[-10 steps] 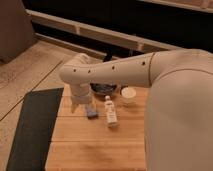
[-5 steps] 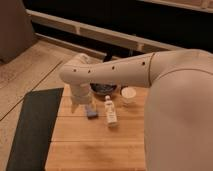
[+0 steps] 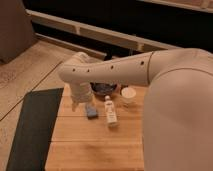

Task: Place the white sponge in the ceramic bowl

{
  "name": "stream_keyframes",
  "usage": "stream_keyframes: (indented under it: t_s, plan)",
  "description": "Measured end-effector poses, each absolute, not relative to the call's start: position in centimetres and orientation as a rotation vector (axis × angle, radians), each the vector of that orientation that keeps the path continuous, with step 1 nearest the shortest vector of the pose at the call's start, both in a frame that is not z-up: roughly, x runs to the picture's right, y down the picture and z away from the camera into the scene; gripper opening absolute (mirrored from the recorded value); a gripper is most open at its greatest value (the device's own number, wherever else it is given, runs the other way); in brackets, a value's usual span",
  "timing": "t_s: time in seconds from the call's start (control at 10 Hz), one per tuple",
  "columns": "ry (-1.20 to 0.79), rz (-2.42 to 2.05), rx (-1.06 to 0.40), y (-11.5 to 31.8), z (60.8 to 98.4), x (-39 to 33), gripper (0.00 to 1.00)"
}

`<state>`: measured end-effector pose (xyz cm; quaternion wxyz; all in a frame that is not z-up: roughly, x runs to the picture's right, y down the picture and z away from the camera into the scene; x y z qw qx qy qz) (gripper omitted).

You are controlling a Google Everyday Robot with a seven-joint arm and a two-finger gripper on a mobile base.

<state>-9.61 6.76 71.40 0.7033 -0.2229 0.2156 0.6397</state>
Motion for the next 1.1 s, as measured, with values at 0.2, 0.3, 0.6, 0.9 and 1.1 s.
stream_keyframes:
  t_s: [0.2, 0.3, 0.6, 0.9, 1.1]
  plan:
    - [0.372, 1.396, -0.404, 1.1, 72.4, -8.5, 0.65]
    - [0.328, 1.382, -0.384, -0.5, 72.6, -8.5, 0.65]
    - [0.228, 1.345, -0.356, -3.6, 72.9, -9.0, 0.65]
    - [0.227, 1.339, -0.355, -3.7, 72.9, -9.1, 0.65]
    - [0.261, 1.326, -0.388, -2.2, 74.1, -8.9, 0.65]
